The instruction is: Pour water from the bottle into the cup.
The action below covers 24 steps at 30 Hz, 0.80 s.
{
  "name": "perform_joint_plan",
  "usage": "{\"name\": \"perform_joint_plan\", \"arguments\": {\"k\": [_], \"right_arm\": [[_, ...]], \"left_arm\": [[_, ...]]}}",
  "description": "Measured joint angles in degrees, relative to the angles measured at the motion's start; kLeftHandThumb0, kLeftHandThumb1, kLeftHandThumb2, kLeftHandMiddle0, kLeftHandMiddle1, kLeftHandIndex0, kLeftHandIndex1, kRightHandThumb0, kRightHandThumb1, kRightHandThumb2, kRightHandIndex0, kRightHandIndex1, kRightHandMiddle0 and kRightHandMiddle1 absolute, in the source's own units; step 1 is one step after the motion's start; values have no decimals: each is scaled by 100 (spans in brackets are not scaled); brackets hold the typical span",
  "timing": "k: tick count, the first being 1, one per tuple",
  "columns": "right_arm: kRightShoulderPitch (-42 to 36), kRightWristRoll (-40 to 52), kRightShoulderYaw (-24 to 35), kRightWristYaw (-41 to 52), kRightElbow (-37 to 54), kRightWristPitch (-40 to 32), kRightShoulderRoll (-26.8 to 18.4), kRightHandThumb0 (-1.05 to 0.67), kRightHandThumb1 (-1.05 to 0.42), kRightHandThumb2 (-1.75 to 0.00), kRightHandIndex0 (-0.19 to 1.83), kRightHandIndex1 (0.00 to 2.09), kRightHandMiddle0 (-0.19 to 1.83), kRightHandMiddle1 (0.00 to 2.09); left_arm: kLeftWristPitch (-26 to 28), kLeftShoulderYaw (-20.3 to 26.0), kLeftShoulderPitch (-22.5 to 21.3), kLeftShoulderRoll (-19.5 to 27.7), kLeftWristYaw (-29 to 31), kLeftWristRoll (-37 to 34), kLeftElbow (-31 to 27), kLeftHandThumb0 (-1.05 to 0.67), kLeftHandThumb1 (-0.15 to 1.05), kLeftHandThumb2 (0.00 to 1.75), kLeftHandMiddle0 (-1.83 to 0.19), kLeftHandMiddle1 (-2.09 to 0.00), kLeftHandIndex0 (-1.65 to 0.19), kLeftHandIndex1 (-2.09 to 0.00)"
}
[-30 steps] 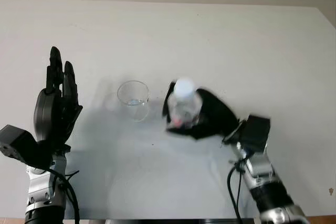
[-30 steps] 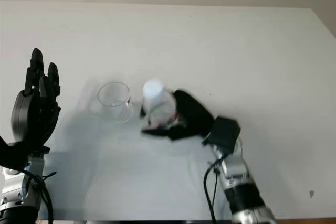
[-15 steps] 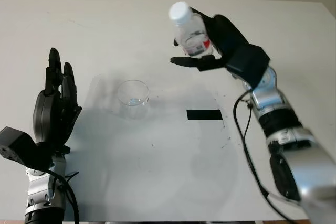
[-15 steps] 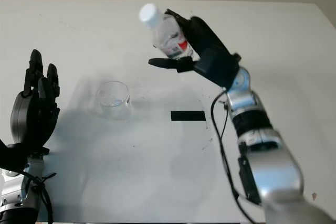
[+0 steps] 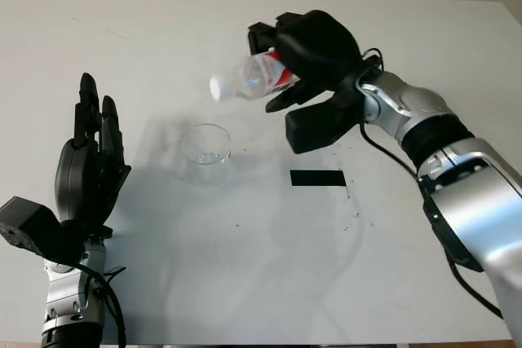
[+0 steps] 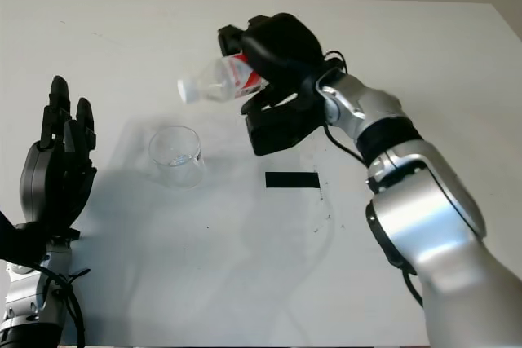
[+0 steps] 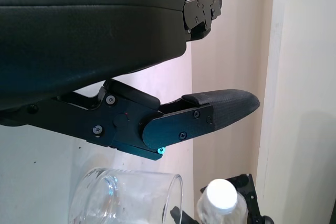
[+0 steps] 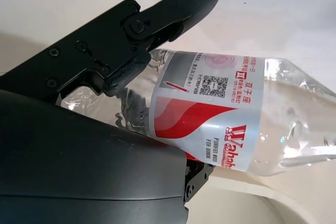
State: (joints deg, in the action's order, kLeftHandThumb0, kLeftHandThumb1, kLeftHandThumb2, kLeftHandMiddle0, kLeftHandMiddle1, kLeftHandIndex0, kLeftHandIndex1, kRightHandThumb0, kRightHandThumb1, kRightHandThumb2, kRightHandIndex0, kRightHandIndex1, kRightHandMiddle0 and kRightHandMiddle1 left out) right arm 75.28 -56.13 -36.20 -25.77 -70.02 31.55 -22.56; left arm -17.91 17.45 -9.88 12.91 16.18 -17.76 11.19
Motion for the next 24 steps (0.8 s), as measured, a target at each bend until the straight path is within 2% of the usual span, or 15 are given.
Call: {"name": "perform_joint_plan", "arguments": {"k": [8, 12, 24], "right_arm": [[150, -307, -435, -611, -96, -163, 20, -48, -105, -25, 116, 209, 91, 209], [166, -545, -663, -1243, -107, -294, 18, -48, -105, -25, 117, 209, 91, 209], [178, -657, -847, -2167, -154, -291, 13, -45, -105, -25, 120, 209, 89, 209]], "left_arm": [[-102, 1, -72, -16, 15, 2, 93, -70, 105, 64, 19, 0, 19, 0], [-127, 2, -135, -16, 46, -8, 169, -70, 105, 63, 19, 0, 19, 0], [-176, 2, -198, -37, 70, -18, 230, -70, 105, 63, 19, 0, 19, 0]]}}
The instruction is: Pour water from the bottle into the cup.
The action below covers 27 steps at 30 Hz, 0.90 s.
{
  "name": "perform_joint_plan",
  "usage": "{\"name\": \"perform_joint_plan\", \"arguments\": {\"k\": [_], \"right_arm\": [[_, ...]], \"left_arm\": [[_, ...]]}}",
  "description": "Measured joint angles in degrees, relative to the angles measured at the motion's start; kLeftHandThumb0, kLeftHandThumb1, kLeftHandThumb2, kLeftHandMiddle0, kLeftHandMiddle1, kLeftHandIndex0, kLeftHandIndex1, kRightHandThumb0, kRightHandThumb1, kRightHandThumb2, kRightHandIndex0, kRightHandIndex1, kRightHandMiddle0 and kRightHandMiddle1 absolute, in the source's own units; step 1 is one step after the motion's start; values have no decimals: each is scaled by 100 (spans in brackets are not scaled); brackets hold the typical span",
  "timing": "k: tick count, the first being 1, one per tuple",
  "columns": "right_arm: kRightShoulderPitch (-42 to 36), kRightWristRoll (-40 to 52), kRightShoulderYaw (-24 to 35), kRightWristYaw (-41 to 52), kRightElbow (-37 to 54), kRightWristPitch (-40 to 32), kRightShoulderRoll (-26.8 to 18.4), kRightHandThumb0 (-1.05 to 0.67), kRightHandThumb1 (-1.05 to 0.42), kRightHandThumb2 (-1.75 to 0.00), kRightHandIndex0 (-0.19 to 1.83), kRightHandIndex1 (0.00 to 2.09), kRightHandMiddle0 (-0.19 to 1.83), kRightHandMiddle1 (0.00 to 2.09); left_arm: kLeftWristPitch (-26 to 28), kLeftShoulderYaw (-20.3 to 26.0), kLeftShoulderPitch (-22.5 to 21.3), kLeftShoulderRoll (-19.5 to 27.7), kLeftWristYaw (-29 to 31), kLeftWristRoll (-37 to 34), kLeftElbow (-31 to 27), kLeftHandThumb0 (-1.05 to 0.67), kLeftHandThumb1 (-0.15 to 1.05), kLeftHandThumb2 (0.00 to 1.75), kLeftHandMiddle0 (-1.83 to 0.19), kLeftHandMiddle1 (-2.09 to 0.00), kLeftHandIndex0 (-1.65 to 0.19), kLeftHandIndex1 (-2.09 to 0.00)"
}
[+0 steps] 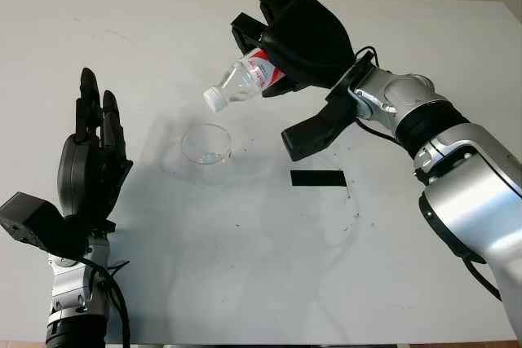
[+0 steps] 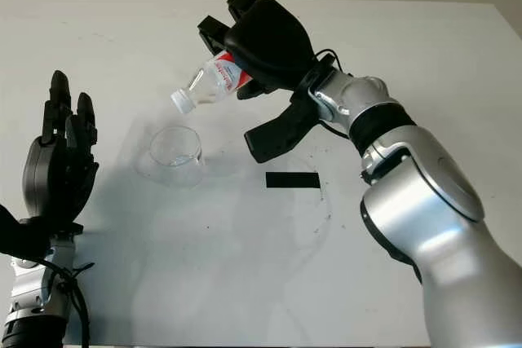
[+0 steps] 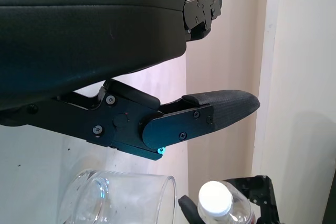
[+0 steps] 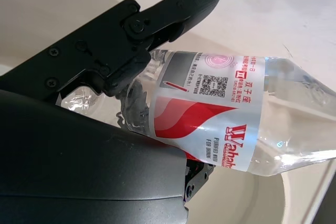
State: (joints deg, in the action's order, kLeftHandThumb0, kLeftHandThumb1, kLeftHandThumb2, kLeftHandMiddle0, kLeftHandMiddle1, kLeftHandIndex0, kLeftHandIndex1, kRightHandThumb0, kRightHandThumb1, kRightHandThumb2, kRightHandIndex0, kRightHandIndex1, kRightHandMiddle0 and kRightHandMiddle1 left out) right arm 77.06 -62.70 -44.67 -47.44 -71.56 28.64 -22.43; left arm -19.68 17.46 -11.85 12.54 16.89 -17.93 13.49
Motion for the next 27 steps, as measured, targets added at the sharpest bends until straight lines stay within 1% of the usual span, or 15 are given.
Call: {"name": "perform_joint_plan", "arguments": {"k": [4, 7, 18, 21, 25, 27], "right_arm": [[1, -5, -32, -159, -4, 44, -1, -45, -105, -22, 118, 209, 87, 209], [18, -17, -77, -316, -9, 114, -2, -45, -105, -25, 117, 209, 86, 209], [102, -116, -243, -560, -62, 183, -2, -46, -105, -24, 118, 209, 85, 209], [102, 119, -122, -565, -71, 394, 7, -45, -105, -22, 120, 209, 91, 209], [42, 668, 263, -424, -71, 686, 27, -42, -105, -21, 124, 209, 97, 209], [-109, 907, 443, -302, -68, 806, 31, -41, -105, -21, 125, 209, 99, 209]], "left_arm": [[-9, 0, -7, 0, 1, 0, 5, -71, 105, 63, 19, 0, 19, 0], [-16, 0, -17, 0, 1, 0, 16, -70, 105, 64, 19, 0, 19, 0], [-20, -2, -48, 4, -10, 29, 52, -71, 105, 64, 19, 0, 19, 0], [-20, -1, -55, 7, -3, 30, 61, -70, 105, 65, 19, 0, 19, 0], [-20, -1, -62, 9, 16, 25, 68, -70, 105, 65, 19, 0, 19, 0], [-20, -1, -65, 9, 24, 25, 69, -70, 105, 65, 19, 0, 19, 0]]}}
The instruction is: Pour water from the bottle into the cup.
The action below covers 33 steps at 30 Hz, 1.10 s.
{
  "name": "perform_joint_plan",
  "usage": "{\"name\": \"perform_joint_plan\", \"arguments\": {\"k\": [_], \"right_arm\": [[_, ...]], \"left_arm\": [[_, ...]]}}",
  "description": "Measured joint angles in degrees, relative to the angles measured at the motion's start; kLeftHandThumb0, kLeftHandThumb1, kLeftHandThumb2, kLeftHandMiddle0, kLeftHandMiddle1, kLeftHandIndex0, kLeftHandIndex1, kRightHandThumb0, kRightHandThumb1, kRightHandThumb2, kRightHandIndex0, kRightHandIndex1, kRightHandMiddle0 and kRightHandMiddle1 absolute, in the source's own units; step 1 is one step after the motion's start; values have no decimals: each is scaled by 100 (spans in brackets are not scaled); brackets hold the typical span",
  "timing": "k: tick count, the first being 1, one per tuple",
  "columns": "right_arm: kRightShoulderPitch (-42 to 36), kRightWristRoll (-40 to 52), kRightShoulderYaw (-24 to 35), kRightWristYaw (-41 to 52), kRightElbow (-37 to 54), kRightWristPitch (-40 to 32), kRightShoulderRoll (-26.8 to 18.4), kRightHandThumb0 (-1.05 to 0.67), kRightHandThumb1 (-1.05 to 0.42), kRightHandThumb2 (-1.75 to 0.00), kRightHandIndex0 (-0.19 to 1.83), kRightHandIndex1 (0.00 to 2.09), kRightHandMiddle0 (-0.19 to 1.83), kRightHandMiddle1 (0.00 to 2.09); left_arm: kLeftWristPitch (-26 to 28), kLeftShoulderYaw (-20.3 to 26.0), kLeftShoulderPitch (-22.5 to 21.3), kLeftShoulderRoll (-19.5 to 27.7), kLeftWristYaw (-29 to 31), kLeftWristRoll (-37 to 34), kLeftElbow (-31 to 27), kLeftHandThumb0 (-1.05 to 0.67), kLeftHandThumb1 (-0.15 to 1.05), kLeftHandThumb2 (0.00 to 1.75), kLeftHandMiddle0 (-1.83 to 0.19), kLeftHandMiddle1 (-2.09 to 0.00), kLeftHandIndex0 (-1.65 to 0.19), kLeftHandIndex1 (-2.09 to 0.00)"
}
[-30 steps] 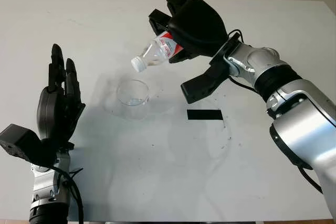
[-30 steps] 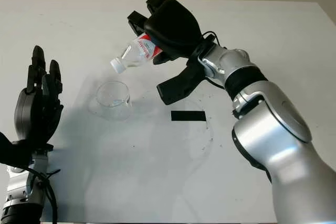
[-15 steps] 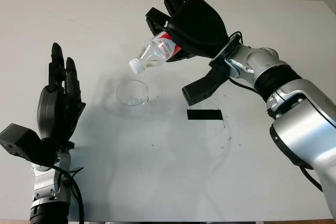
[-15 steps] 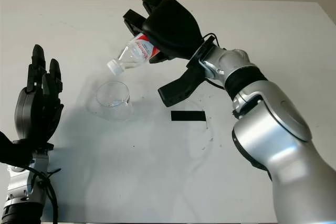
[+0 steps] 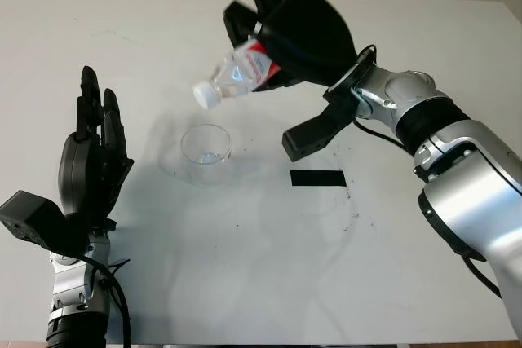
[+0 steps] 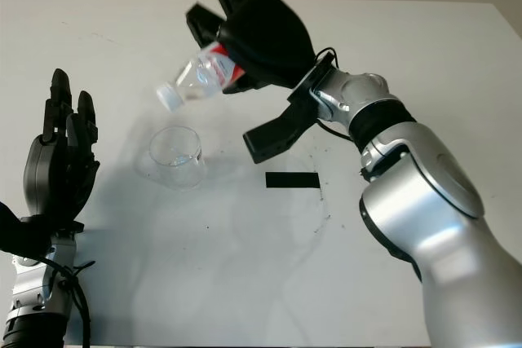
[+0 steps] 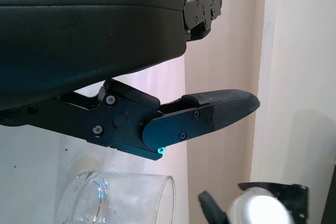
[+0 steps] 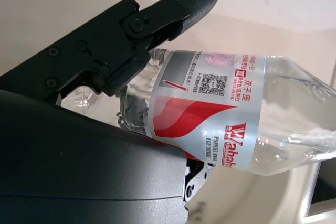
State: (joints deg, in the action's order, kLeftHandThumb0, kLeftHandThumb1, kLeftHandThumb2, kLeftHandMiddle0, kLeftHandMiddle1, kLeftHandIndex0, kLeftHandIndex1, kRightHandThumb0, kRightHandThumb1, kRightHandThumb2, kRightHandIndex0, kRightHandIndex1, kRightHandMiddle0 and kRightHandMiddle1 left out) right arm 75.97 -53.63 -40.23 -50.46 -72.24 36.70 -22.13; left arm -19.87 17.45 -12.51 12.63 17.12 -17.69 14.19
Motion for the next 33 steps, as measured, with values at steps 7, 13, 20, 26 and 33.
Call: {"name": "perform_joint_plan", "arguments": {"k": [7, 13, 20, 26, 33], "right_arm": [[-699, 1060, 762, 732, 38, 402, 51, -35, -105, -25, 120, 209, 97, 209], [-1439, 3133, 2224, 2654, 380, 546, 356, -33, -105, -33, 118, 209, 91, 209], [-2655, 5491, 3600, 5230, 1853, -730, 819, -34, -105, -42, 117, 209, 92, 209], [-3778, 6472, 3885, 6395, 4130, -2637, 891, -37, -105, -48, 120, 209, 94, 209], [-4632, 6783, 4017, 6809, 5988, -4351, 829, -39, -105, -46, 114, 209, 86, 209]], "left_arm": [[0, 6, 0, 18, 42, -15, 22, -69, 105, 65, 19, 0, 19, 0], [3, 28, 5, 24, 131, -76, 19, -69, 105, 64, 19, 0, 19, 0], [98, 54, 25, 31, 149, -149, 5, -70, 105, 63, 19, 0, 19, 0], [99, 61, 27, 42, 257, -177, 17, -69, 105, 65, 19, 0, 19, 0], [102, 69, 37, 51, 308, -198, 21, -69, 105, 65, 19, 0, 19, 0]]}}
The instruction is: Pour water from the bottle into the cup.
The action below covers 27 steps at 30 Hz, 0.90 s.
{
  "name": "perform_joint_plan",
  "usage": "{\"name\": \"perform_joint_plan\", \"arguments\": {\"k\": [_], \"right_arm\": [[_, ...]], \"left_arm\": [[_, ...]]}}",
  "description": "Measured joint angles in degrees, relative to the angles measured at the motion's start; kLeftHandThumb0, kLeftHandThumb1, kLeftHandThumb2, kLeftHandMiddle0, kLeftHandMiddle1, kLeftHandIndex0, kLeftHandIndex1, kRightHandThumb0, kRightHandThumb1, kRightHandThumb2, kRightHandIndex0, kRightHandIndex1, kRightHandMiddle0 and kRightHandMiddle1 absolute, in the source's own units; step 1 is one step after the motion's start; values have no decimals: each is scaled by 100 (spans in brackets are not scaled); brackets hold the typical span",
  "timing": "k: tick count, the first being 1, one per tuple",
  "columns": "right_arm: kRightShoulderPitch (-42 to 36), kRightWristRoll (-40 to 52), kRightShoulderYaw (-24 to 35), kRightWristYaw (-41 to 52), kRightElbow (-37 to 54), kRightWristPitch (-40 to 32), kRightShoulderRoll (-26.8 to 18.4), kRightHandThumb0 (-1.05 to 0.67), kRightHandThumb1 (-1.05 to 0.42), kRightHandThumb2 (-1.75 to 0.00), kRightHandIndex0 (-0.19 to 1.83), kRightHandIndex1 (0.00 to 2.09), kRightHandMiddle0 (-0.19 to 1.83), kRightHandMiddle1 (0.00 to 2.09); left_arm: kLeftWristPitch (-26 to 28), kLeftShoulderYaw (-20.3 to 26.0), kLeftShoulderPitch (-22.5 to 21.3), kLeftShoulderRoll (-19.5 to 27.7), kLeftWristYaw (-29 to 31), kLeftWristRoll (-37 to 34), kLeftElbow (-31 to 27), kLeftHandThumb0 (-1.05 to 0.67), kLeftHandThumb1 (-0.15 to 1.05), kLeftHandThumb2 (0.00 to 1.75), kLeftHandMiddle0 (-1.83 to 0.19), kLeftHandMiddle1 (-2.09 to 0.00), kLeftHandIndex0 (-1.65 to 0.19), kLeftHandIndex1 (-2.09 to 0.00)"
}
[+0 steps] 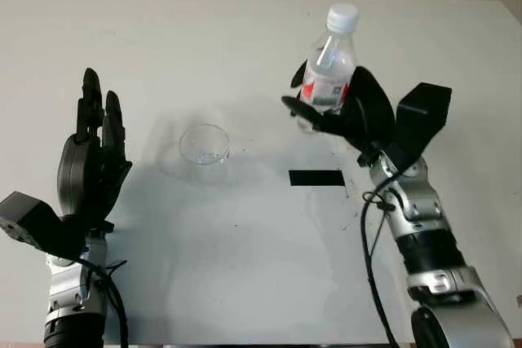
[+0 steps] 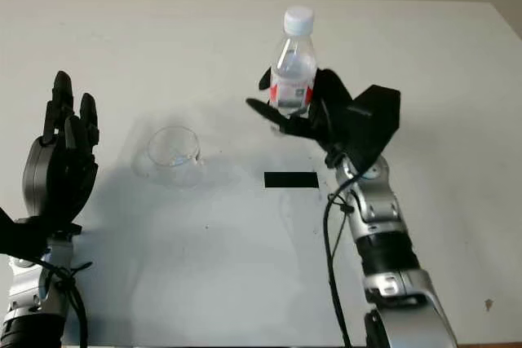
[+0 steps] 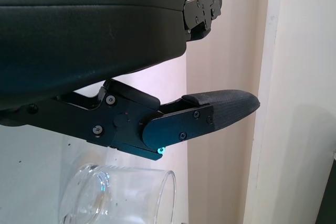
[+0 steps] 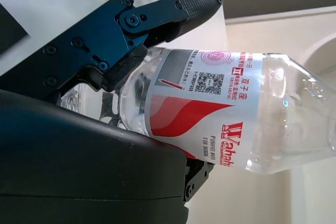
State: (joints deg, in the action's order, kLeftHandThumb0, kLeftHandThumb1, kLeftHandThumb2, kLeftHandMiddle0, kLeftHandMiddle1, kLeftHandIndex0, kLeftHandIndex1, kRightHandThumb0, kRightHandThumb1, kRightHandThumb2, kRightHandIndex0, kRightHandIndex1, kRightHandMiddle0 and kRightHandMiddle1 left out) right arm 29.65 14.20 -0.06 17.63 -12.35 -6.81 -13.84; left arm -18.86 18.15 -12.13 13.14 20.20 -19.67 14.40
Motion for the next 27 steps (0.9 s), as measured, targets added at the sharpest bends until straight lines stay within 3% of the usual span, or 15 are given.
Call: {"name": "perform_joint_plan", "arguments": {"k": [10, 19, 27], "right_arm": [[-713, -217, 52, 44, 334, 46, 81, -42, -105, -47, 115, 209, 81, 209], [-926, -202, 170, -182, 289, 25, 428, -42, -105, -46, 110, 209, 73, 209], [-988, -504, 80, -174, -205, 601, 568, -45, -105, -47, 109, 209, 73, 209]], "left_arm": [[-5, 50, 4, 14, 91, -52, 38, -70, 105, 65, 19, 0, 19, 0], [-15, 84, 12, 16, 114, -58, 38, -70, 105, 65, 19, 0, 19, 0], [-56, 118, 12, 19, 158, -103, 58, -69, 105, 67, 19, 0, 19, 0]]}}
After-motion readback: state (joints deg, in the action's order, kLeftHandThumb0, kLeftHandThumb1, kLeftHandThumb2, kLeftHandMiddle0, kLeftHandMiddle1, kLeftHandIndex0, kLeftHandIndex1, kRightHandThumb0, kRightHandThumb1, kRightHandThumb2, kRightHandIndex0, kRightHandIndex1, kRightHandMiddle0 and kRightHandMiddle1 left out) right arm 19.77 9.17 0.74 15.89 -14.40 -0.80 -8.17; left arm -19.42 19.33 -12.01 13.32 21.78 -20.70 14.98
